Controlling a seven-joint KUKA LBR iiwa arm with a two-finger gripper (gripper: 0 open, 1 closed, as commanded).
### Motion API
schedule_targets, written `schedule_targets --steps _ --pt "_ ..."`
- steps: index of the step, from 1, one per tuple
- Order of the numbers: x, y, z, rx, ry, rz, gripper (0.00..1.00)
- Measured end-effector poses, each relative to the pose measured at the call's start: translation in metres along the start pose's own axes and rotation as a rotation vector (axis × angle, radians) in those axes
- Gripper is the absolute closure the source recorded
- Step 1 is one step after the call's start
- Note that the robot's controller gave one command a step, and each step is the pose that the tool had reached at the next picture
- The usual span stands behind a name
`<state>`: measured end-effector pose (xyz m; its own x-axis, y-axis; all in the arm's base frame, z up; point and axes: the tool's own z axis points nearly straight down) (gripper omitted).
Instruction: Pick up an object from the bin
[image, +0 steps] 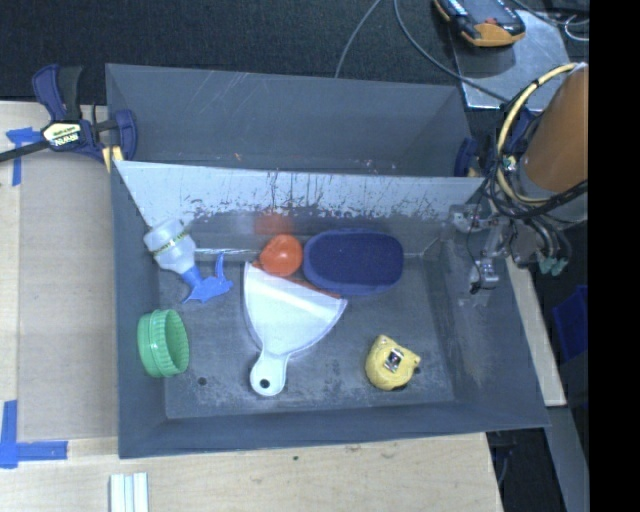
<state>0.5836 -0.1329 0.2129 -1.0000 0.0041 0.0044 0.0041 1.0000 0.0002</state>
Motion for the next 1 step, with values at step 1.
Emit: schedule_targets --steps 1 --pt "0.0298 0.0491 -0.0140 -0.002 -0.001 -0.073 0.00"
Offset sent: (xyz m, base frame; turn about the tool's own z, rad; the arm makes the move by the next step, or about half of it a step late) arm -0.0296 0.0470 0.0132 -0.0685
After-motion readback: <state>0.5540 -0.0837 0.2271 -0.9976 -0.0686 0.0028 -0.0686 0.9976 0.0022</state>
